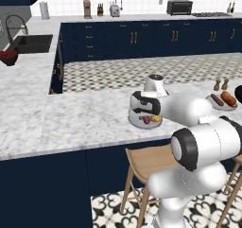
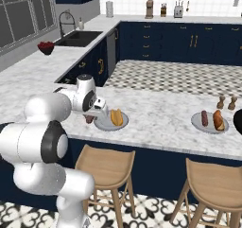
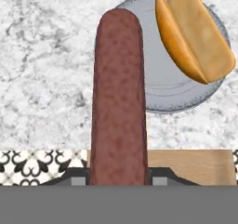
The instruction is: Place one bun and one sausage from the bowl on each plate.
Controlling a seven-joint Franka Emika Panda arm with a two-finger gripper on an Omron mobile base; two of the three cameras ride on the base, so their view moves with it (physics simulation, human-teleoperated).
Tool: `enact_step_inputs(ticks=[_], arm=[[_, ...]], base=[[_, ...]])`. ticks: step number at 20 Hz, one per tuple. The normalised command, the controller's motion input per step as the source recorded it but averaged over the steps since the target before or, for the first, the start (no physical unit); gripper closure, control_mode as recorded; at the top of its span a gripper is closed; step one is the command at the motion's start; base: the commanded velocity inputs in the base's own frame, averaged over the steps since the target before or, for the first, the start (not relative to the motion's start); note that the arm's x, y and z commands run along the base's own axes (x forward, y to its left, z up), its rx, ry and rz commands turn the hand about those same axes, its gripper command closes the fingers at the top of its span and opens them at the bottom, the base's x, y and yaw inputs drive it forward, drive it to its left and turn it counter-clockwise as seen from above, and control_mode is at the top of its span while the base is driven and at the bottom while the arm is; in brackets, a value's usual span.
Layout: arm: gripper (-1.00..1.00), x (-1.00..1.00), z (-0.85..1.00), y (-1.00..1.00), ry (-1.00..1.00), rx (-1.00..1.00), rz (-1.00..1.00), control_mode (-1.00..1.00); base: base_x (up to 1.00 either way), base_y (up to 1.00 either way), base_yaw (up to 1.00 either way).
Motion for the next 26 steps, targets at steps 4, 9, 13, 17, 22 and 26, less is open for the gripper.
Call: enact_step_inputs(ticks=[4, 9, 13, 17, 22, 26], arm=[[1.0, 0.98, -0.39, 0.0, 0.0, 0.0, 0.11, -1.0], [1.0, 0.64, -0.47, 0.0, 0.0, -0.01, 0.03, -1.0], [1.0, 0.58, -0.49, 0.0, 0.0, -0.02, 0.0, -1.0], [1.0, 0.2, -0.22, 0.0, 0.0, -0.02, 0.0, -1.0], [1.0, 0.0, -0.01, 0.0, -0.01, 0.0, 0.0, -1.0], [-1.0, 0.0, 0.0, 0.0, 0.0, 0.0, 0.0, -1.0]], base=[[0.0, 0.0, 0.0], [0.0, 0.0, 0.0], [0.0, 0.0, 0.0], [0.0, 0.0, 0.0], [0.0, 0.0, 0.0], [0.0, 0.0, 0.0]])
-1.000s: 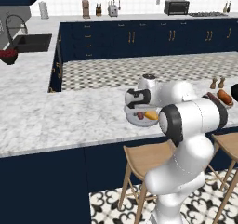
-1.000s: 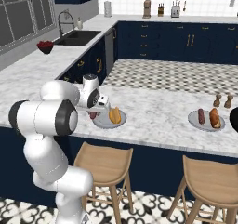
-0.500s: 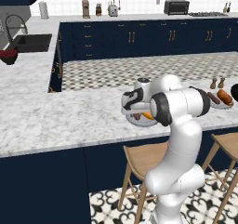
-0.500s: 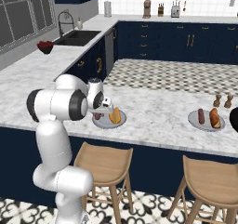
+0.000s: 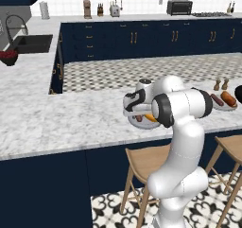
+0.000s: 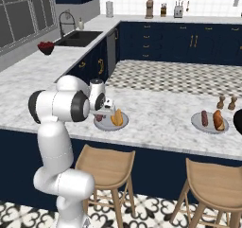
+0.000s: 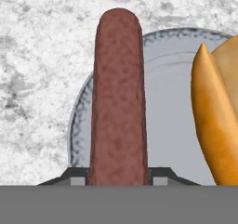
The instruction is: Place one bun and one sausage from the bowl on each plate.
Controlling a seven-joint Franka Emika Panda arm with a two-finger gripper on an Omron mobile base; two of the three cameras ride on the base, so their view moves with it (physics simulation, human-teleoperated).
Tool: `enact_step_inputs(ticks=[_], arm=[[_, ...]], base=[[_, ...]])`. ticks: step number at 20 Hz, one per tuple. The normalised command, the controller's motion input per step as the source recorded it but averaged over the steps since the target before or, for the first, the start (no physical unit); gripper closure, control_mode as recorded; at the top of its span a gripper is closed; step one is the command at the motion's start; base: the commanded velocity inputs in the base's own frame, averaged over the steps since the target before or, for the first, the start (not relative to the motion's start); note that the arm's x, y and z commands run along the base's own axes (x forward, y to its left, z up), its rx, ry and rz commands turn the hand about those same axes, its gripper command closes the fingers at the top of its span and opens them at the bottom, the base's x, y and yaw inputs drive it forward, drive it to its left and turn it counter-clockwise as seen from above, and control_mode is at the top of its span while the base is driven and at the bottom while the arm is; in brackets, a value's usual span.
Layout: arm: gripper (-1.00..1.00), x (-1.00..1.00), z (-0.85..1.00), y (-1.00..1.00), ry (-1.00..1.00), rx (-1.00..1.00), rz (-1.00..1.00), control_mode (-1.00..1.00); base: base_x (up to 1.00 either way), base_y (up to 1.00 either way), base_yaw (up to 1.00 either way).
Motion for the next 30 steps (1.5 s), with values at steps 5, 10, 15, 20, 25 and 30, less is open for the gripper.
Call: enact_step_inputs(ticks=[5, 10, 15, 20, 25, 30], arm=[[-1.0, 0.0, 0.0, 0.0, 0.0, 0.0, 0.0, -1.0], [-1.0, -0.1, 0.03, 0.0, 0.0, 0.0, 0.0, -1.0], [-1.0, -0.83, 0.47, -0.01, 0.0, 0.0, -0.03, -1.0], [-1.0, -0.76, 0.66, -0.19, 0.0, 0.0, -0.09, -1.0], [-1.0, -0.75, 0.85, -0.09, 0.02, 0.0, -0.13, -1.0], [-1.0, -0.87, 0.69, -0.1, 0.03, 0.0, -0.1, -1.0]], base=[[0.0, 0.0, 0.0], [0.0, 0.0, 0.0], [0.0, 0.0, 0.0], [0.0, 0.0, 0.0], [0.0, 0.0, 0.0], [0.0, 0.0, 0.0]])
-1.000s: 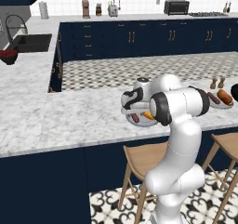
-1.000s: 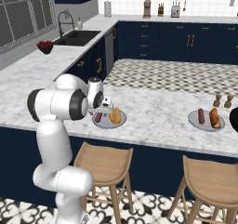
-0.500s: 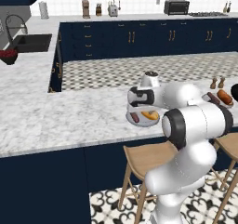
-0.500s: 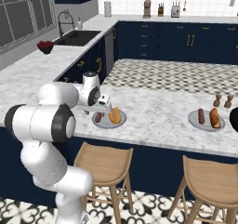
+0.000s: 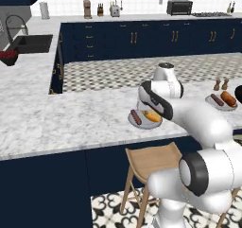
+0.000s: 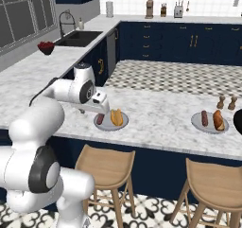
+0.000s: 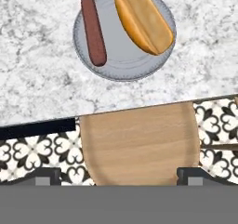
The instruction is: Place one bun and one sausage from the bowl on each plate.
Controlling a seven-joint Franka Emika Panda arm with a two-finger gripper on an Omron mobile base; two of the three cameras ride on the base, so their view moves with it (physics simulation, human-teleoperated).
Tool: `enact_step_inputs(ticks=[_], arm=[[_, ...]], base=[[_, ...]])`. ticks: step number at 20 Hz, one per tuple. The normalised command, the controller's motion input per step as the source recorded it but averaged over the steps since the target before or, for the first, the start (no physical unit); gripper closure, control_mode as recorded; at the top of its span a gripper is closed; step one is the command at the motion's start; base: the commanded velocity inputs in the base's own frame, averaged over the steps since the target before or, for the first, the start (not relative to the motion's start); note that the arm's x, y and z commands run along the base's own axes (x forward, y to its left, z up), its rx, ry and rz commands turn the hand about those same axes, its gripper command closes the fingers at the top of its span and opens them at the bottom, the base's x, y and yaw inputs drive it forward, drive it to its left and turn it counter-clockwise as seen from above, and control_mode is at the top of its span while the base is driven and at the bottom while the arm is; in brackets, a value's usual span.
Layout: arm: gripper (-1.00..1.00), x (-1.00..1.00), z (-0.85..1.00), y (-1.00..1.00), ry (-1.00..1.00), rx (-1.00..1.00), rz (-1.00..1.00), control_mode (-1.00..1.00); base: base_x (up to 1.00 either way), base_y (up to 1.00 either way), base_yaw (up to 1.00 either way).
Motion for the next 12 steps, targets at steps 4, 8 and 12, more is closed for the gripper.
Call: enact_step_inputs(ticks=[4, 8, 12], arm=[[-1.0, -1.0, 0.54, -0.24, 0.0, 0.02, -0.01, -1.0], [-1.0, -1.0, 0.44, -0.02, 0.0, 0.0, 0.07, -1.0], [-1.0, -0.74, 0.13, 0.0, 0.0, 0.0, 0.04, -1.0]], base=[[0.0, 0.0, 0.0], [0.0, 0.0, 0.0], [0.0, 0.0, 0.0]])
